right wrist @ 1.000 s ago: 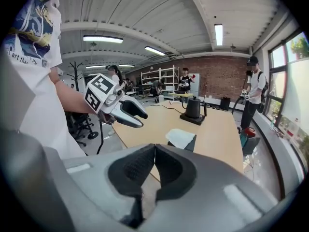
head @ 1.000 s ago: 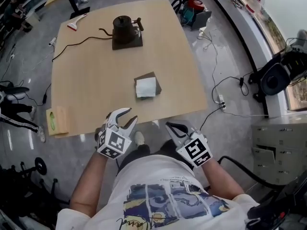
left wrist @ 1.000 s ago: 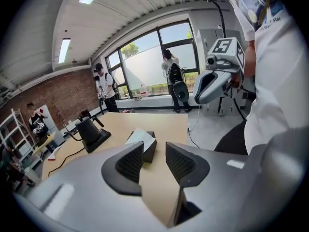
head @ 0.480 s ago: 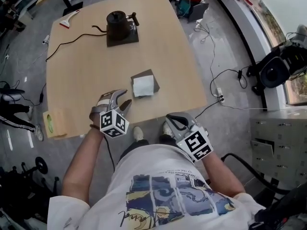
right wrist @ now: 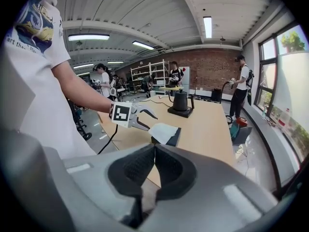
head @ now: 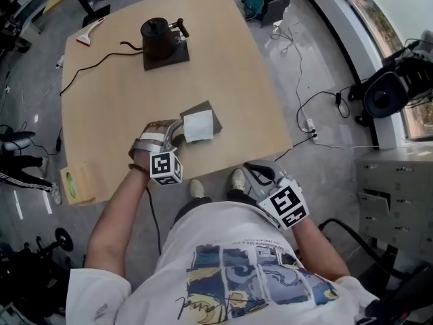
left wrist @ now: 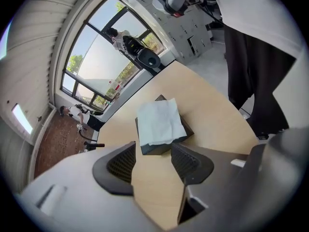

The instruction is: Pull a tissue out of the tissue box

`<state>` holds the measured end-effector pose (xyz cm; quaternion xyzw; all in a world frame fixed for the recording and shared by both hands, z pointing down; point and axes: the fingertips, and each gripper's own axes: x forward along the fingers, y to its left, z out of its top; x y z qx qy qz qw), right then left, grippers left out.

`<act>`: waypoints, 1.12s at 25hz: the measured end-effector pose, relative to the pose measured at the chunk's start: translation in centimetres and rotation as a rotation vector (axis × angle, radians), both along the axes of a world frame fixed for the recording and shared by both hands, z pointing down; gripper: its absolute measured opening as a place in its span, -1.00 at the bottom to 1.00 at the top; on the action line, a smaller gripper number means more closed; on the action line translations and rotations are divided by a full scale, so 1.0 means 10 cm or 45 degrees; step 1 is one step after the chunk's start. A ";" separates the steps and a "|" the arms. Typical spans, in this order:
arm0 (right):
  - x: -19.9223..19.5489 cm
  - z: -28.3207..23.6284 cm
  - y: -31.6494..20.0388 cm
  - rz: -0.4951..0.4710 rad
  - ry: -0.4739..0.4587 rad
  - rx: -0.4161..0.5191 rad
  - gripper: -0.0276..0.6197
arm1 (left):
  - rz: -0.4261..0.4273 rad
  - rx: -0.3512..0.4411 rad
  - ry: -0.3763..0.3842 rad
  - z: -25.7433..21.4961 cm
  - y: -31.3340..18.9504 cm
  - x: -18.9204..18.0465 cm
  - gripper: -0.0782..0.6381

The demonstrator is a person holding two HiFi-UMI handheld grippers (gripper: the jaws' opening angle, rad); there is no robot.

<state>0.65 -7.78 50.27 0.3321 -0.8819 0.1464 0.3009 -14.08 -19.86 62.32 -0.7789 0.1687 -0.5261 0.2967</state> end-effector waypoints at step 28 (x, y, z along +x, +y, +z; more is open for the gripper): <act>0.09 0.04 -0.07 0.001 0.018 -0.033 -0.90 | 0.028 -0.188 0.212 -0.10 0.00 0.48 -0.75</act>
